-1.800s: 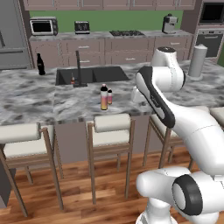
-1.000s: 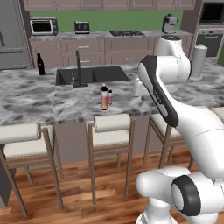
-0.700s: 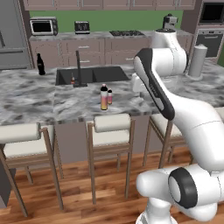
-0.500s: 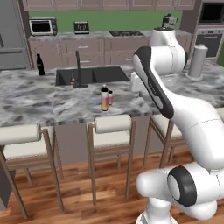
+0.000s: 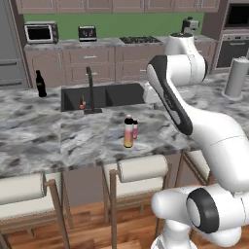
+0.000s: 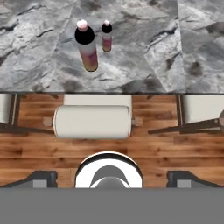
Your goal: Place the large bottle from the dining counter next to the other large bottle outside the sink, and place the small bottle from the dining counter next to the other small bottle inside the sink.
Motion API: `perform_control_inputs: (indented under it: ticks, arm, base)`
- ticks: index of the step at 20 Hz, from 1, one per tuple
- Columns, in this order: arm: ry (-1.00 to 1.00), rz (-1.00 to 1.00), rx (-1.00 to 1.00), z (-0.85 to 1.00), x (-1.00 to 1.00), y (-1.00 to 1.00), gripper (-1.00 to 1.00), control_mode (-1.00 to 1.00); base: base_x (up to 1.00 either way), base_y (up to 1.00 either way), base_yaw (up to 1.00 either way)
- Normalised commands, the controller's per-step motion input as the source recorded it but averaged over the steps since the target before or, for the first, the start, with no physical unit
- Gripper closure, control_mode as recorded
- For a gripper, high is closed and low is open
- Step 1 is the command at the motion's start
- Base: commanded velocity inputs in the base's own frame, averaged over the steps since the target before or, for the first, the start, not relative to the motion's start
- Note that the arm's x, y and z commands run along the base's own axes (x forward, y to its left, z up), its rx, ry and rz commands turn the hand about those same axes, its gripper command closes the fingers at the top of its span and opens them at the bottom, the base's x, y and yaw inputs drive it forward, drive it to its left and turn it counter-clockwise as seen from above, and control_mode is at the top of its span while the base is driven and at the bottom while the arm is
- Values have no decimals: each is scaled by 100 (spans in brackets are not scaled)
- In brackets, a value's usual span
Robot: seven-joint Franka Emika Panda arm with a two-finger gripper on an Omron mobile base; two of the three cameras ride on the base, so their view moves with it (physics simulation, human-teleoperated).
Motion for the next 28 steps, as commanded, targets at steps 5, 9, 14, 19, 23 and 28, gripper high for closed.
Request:
perform_control_inputs:
  ticks: [5, 9, 14, 19, 23, 28]
  arm:
    - [0, 0, 0, 0, 0, 0, -100, 100]
    - [0, 0, 0, 0, 0, 0, -100, -100]
    - [0, 0, 1, -3, 0, 0, -100, -100]
    - [1, 10, 7, -25, 28, 0, -100, -100]
    - [0, 5, 9, -44, 41, -2, -100, -100]
    - [0, -4, 0, -1, 26, 17, -100, -100]
  base:
    - [44, -1, -1]
    - [0, -4, 0]
    - [0, 0, 0]
    - [0, 0, 0]
    - [0, 0, 0]
    - [0, 0, 0]
